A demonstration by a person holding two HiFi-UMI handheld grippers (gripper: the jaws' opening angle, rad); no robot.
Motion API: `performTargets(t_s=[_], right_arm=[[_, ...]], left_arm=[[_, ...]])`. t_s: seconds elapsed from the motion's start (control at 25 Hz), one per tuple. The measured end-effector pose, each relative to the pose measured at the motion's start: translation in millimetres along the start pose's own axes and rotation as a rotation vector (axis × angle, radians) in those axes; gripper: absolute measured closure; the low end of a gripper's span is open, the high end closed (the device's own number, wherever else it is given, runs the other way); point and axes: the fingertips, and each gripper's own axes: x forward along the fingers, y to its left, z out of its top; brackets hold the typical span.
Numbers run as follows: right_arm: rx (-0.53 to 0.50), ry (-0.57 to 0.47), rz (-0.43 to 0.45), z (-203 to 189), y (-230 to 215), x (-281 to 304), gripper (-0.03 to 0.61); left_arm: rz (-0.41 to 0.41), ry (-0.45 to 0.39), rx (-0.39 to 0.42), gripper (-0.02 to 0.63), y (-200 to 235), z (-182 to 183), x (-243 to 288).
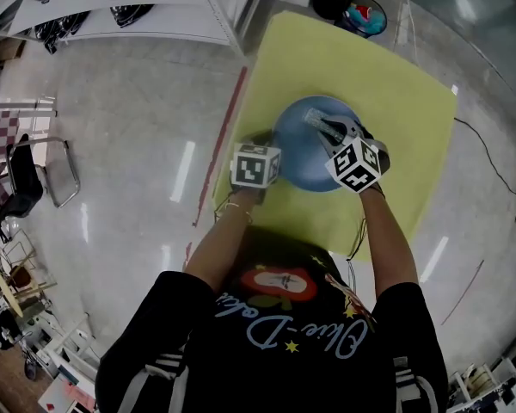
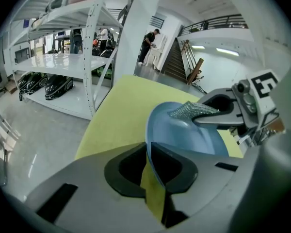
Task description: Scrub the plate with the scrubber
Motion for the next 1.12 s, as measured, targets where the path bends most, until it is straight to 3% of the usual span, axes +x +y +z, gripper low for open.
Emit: performTargets(t_s=[0.32,1.12], right_arm=[[-0.158,0.059,0.037,-18,-3,18,0.515],[-0.078,0.097,0.19,-25,69,14,0.514]], left_arm=[[0.001,0.001,0.016,0.583,1,2,2],[0.011,0.008,0.07,0.581,3,-2,3]])
